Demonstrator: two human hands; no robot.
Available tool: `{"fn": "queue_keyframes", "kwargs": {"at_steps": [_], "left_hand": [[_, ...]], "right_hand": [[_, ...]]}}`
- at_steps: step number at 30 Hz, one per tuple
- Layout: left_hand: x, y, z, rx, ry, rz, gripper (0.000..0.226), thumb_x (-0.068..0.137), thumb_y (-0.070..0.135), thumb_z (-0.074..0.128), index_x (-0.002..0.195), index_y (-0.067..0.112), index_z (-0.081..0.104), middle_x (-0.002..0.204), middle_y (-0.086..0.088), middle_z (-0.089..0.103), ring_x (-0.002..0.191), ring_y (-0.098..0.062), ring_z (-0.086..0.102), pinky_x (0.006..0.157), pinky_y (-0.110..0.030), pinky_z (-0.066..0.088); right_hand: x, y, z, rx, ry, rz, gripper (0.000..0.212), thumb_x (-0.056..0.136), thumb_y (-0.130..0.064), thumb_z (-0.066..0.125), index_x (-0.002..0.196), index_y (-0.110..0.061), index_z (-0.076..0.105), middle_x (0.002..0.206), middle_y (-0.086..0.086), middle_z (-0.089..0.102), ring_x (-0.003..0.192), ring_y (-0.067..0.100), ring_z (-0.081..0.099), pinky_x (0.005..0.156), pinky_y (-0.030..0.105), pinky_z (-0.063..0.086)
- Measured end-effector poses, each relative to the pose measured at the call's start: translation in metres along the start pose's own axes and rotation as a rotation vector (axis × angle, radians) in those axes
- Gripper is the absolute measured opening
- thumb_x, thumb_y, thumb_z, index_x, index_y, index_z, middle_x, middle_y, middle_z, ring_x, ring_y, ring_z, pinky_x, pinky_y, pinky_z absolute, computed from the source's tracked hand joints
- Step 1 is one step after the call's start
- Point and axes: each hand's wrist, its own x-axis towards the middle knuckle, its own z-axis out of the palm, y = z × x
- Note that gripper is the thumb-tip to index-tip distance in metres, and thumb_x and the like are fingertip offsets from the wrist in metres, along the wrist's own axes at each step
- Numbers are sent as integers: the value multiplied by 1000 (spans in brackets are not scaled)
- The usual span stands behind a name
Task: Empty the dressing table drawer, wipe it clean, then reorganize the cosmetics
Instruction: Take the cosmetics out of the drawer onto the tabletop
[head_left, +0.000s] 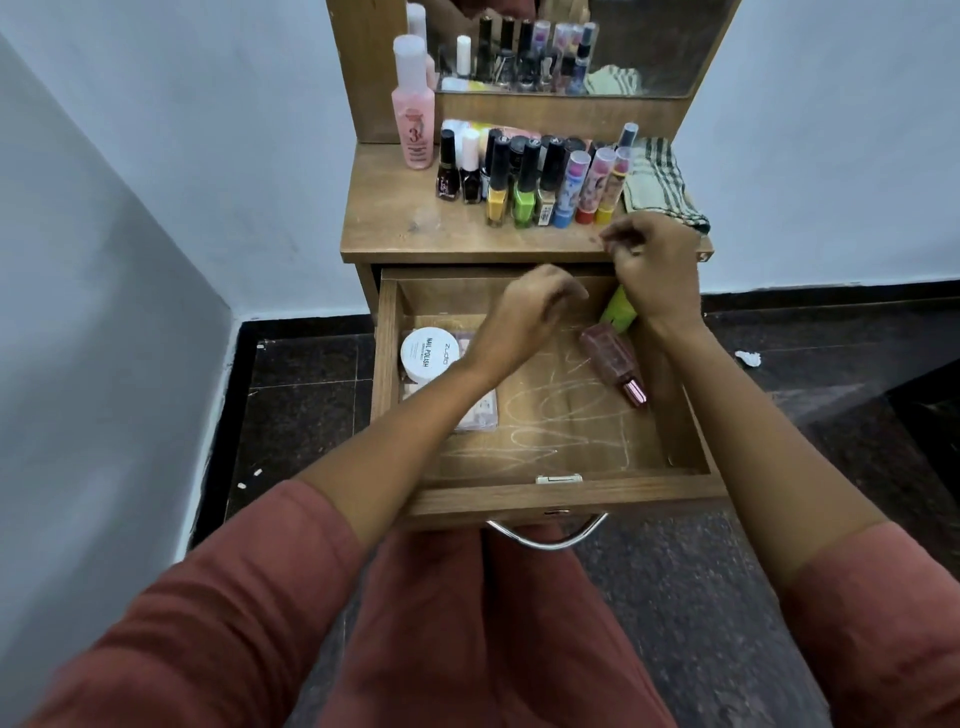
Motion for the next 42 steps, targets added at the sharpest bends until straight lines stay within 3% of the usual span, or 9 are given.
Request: {"fn": "queue_keyframes", "kwargs": {"at_steps": [5,7,10,14,18,23,28,34,42], "left_hand": [[-10,-4,32,122,-476,28,30,78,-10,56,108,-12,60,112,-29,59,103,-37,61,88,-32,45],[-11,-3,40,213,-556,74,35,84,-6,53,119,-10,54,127,-26,52,117,-36,53,95,-32,39],[-14,-14,58,256,-624,186,42,80,1,59,122,1,55,128,-22,54,118,-36,53,98,-41,46],[-11,-17,73,405,-713,226,55,85,12,55,137,9,39,144,-13,39,134,-29,35,111,-38,31],[-7,-22,84,500,-694,276,54,90,26,49,140,11,35,145,-8,38,139,-27,26,117,-42,16],[-3,-24,88,590,-644,283,48,93,30,45,137,11,38,143,-6,39,139,-25,25,117,-39,15],[5,-37,73,606,-657,177,50,91,25,51,138,13,37,147,-10,32,136,-26,30,109,-38,25],[11,-37,56,489,-674,44,57,83,15,62,135,10,41,144,-11,36,131,-29,36,104,-34,33],[-5,-36,43,513,-585,-51,54,83,36,62,127,9,47,128,-10,54,114,-30,54,89,-38,47]], "right_hand": [[-17,33,-3,-26,-14,165,21,82,3,54,96,-2,69,99,16,71,92,24,65,78,18,43],[-22,42,-3,-58,-2,225,24,82,3,53,99,-2,68,102,16,69,93,25,63,77,18,40],[-27,52,1,-59,30,283,28,81,5,52,106,0,64,106,18,65,94,27,61,77,18,40],[-28,58,10,-29,83,368,30,80,2,57,109,0,61,102,19,67,92,28,64,85,33,50],[-28,57,15,-30,67,404,28,78,-4,65,106,-1,61,98,20,68,91,32,66,81,39,54],[-22,53,17,-188,21,410,38,80,-16,68,114,-4,56,115,19,59,105,38,57,83,41,47],[-20,50,18,-248,-17,407,47,78,-21,70,117,-2,52,121,20,50,112,39,51,88,45,43],[-20,49,20,-214,-34,385,46,76,-18,72,115,-4,52,120,17,56,113,36,51,84,44,45],[-25,46,18,-204,-74,373,42,76,-19,70,111,-3,54,113,20,62,108,38,55,80,43,47]]}}
